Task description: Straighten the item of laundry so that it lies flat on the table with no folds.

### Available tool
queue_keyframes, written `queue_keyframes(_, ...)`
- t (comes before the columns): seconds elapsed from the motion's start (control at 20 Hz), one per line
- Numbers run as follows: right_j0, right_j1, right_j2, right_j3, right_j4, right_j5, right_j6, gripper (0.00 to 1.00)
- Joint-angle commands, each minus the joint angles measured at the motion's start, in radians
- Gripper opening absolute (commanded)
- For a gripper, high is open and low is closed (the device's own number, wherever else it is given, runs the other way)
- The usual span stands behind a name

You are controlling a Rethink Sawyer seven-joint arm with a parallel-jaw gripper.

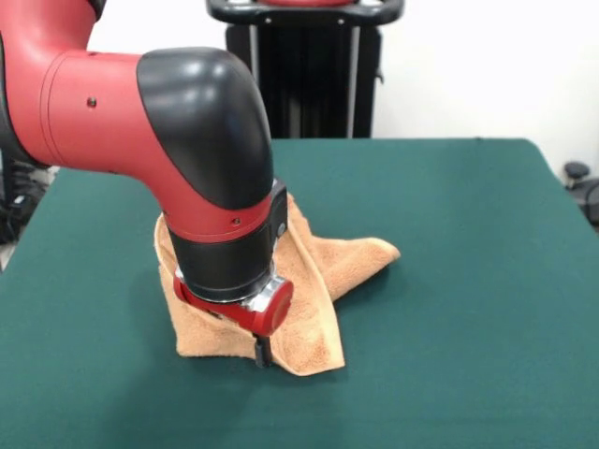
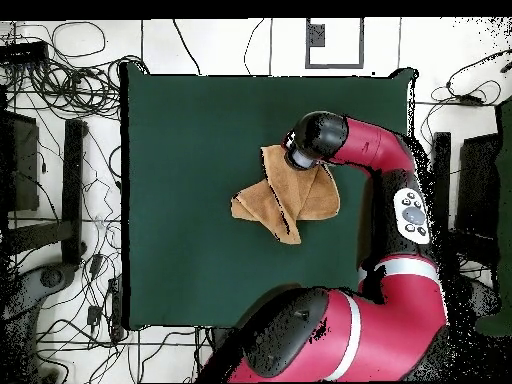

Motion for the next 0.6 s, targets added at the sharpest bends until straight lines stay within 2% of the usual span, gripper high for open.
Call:
queue_keyframes(0.05,0.023,0.009,0.099,-0.007,-0.032,-0.044,-0.129,1.00)
queue_keyframes(0.5,0.033,-0.030,0.100,-0.012,-0.005,0.051,-0.124,1.00)
queue_keyframes(0.6,0.035,-0.066,0.099,0.024,0.007,0.070,-0.115,1.00)
